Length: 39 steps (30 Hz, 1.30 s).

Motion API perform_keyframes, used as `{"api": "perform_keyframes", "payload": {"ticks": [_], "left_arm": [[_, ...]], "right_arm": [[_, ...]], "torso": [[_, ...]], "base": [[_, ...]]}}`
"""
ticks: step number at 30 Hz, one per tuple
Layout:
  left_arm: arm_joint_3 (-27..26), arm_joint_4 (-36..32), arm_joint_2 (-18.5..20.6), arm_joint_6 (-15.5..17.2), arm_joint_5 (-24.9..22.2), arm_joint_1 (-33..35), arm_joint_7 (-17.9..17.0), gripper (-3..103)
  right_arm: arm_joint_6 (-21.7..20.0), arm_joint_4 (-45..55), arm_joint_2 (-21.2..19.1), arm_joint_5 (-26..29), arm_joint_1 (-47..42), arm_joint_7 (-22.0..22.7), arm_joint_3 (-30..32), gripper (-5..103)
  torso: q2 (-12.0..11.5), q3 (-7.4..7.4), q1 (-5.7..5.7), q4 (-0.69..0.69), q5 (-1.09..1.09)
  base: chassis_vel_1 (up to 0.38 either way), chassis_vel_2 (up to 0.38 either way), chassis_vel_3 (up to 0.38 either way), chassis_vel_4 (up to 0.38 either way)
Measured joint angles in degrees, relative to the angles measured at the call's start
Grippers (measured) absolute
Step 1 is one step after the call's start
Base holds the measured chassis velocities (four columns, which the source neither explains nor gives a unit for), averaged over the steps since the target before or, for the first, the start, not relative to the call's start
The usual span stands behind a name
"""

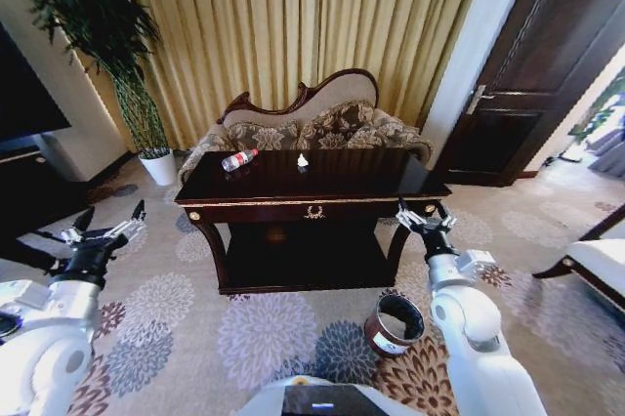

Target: Move to the front of the table and place the trash on the table into the trash bin.

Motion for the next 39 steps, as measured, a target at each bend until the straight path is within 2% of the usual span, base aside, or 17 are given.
{"api": "perform_keyframes", "payload": {"ticks": [4,16,21,28,39], "left_arm": [[0.3,0.0,0.2,0.1,0.0,-0.3,0.0,100],[0.9,0.4,0.5,0.3,0.3,-0.8,0.1,100],[1.1,0.5,0.1,0.4,0.5,-0.8,0.2,100],[1.0,0.5,0.0,0.4,0.6,-0.6,0.2,100],[1.4,0.8,0.1,0.4,1.3,-0.5,0.2,100]], "right_arm": [[1.0,1.2,-0.1,-3.1,-1.6,0.0,-0.5,100],[0.6,2.5,-0.9,-4.9,-3.3,0.0,-2.1,100],[0.5,1.6,-0.9,-4.7,-2.5,0.0,-2.6,100],[0.4,-0.6,-1.5,-1.3,-0.7,0.0,-2.1,100],[0.5,-2.5,-0.9,-2.8,0.4,0.0,-2.2,100]], "torso": [[0.0,0.0,0.0,-0.01,0.0],[0.0,0.01,0.0,-0.01,-0.02],[0.0,0.01,0.02,-0.01,-0.01],[0.0,-0.01,-0.02,0.0,0.01],[0.0,0.01,0.01,0.0,-0.01]], "base": [[0.0,0.0,0.0,0.0],[-0.023,0.084,0.015,-0.087],[-0.042,0.093,0.035,-0.11],[-0.071,0.056,0.061,-0.061],[-0.055,0.041,0.048,-0.041]]}}
